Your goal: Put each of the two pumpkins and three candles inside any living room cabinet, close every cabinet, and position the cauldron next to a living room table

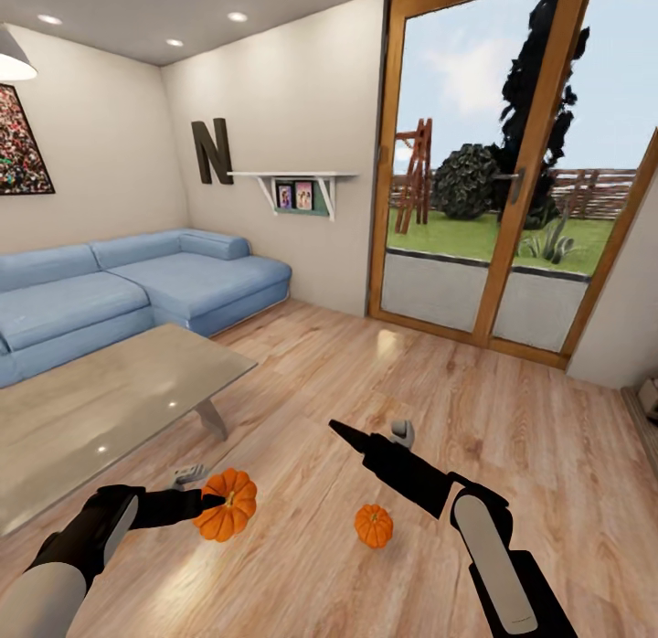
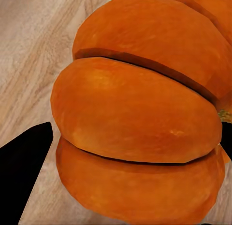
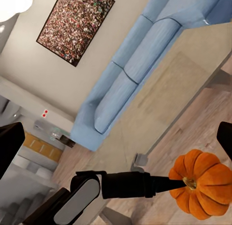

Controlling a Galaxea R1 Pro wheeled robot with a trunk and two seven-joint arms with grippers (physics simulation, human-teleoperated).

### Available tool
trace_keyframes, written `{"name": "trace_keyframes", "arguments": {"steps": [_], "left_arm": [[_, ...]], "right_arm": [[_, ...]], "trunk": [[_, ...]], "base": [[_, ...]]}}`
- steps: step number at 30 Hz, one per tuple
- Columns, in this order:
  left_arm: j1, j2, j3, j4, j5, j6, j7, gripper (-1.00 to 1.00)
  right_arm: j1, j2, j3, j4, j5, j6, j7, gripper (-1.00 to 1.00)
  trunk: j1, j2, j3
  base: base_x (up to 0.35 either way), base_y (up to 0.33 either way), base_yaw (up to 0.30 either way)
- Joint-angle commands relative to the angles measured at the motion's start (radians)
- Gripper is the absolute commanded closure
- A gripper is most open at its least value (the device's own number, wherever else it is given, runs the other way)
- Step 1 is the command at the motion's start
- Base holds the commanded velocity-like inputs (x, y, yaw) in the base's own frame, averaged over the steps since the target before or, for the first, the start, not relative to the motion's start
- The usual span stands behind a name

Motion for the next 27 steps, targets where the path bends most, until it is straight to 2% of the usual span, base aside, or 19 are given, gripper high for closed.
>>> {"name": "trace_keyframes", "arguments": {"steps": [1,10,18,21,27], "left_arm": [[-0.001,0.000,0.004,-0.001,0.001,0.008,-0.005,1.00],[-0.001,0.001,0.004,-0.001,-0.001,0.008,-0.057,1.00],[-0.001,0.001,0.004,-0.001,-0.001,0.007,-0.060,1.00],[-0.001,0.001,0.004,-0.001,-0.001,0.007,-0.060,1.00],[-0.001,0.001,0.003,-0.001,-0.001,0.006,-0.060,1.00]], "right_arm": [[-0.001,0.000,-0.001,0.000,-0.001,0.001,0.002,-1.00],[-0.001,0.000,-0.001,0.002,-0.005,-0.005,0.002,-1.00],[-0.001,0.000,-0.002,0.003,-0.007,-0.005,0.002,-1.00],[-0.001,0.000,-0.001,0.006,-0.007,-0.005,0.003,-1.00],[-0.001,0.000,-0.001,0.007,-0.009,-0.007,0.003,-1.00]], "trunk": [[0.000,0.000,-0.001],[0.000,0.000,-0.001],[0.000,0.000,0.003],[0.000,0.000,0.003],[0.000,0.000,0.009]], "base": [[-0.010,0.034,0.000],[-0.002,0.066,-0.002],[0.000,0.279,-0.135],[0.002,0.025,-0.002],[0.033,0.014,-0.215]]}}
